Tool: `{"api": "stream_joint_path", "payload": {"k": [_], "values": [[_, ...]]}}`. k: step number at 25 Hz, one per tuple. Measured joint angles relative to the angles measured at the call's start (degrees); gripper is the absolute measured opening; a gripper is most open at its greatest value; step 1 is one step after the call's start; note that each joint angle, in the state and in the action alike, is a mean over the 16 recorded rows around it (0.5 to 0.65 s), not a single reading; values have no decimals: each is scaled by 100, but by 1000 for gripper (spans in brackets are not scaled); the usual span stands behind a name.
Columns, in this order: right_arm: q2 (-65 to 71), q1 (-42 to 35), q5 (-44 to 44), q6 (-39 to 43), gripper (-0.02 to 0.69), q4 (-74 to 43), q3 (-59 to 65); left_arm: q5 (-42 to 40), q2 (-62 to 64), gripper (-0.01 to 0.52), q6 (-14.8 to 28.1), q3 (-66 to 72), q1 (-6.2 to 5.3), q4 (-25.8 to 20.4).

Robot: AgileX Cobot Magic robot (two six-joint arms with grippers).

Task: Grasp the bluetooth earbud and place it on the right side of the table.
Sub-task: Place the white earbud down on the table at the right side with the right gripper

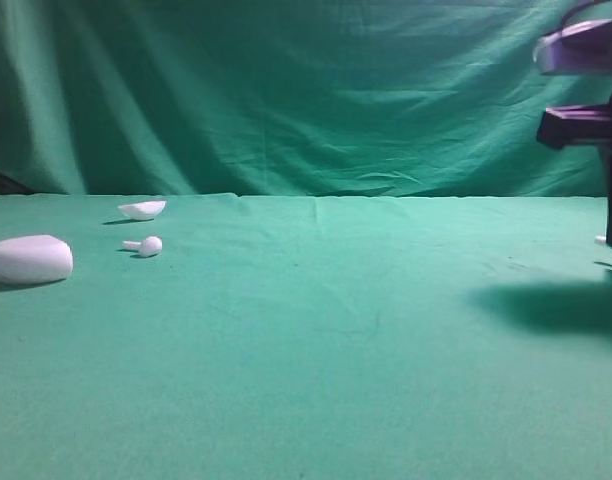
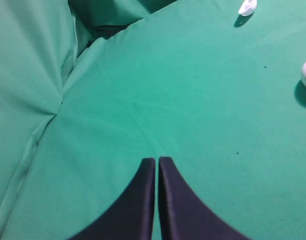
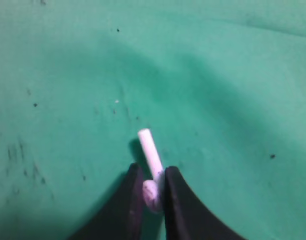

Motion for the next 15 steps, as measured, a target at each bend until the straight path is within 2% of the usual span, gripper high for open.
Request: {"api": "stream_joint_path", "payload": {"k": [4, 7, 15], "values": [[214, -2, -262, -39, 102, -3, 6, 0, 0, 0, 0, 0, 0, 0], [319, -2, -397, -58, 130, -7, 3, 0, 0, 0, 0, 0, 0, 0], [343, -4, -403, -68, 296, 12, -50, 0, 0, 0, 0, 0, 0, 0]]}}
